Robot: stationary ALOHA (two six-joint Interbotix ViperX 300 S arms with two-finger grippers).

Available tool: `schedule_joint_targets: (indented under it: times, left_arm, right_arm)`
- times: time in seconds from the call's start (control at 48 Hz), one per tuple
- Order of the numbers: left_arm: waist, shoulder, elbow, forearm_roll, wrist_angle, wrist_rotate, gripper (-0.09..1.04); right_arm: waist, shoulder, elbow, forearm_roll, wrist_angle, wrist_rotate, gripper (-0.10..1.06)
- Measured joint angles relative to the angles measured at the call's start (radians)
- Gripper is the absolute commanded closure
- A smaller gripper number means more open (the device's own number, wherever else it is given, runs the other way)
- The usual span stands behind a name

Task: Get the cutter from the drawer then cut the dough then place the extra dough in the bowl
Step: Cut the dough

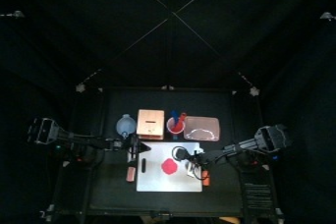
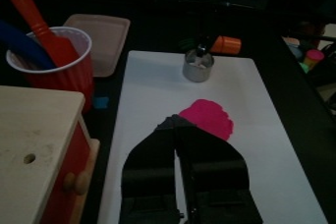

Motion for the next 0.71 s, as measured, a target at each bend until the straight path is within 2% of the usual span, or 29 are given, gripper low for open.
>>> schedule_joint_targets:
  times: [0.333,0.438,0.708]
  left_arm:
    - [0.000,0.000,0.002,-0.017,0.000,-0.002,0.66]
    - [0.000,0.000,0.002,-0.020,-0.002,0.000,0.66]
    - [0.014,0.000,0.011,-0.025,-0.002,0.000,0.66]
  right_arm:
    - [0.000,0.029,-0.158,0.000,0.101,-0.015,0.44]
    - [0.000,0.072,-0.218,0.005,0.135,-0.054,0.44]
    - [-0.018,0.210,-0.391,0.034,0.175,-0.193,0.44]
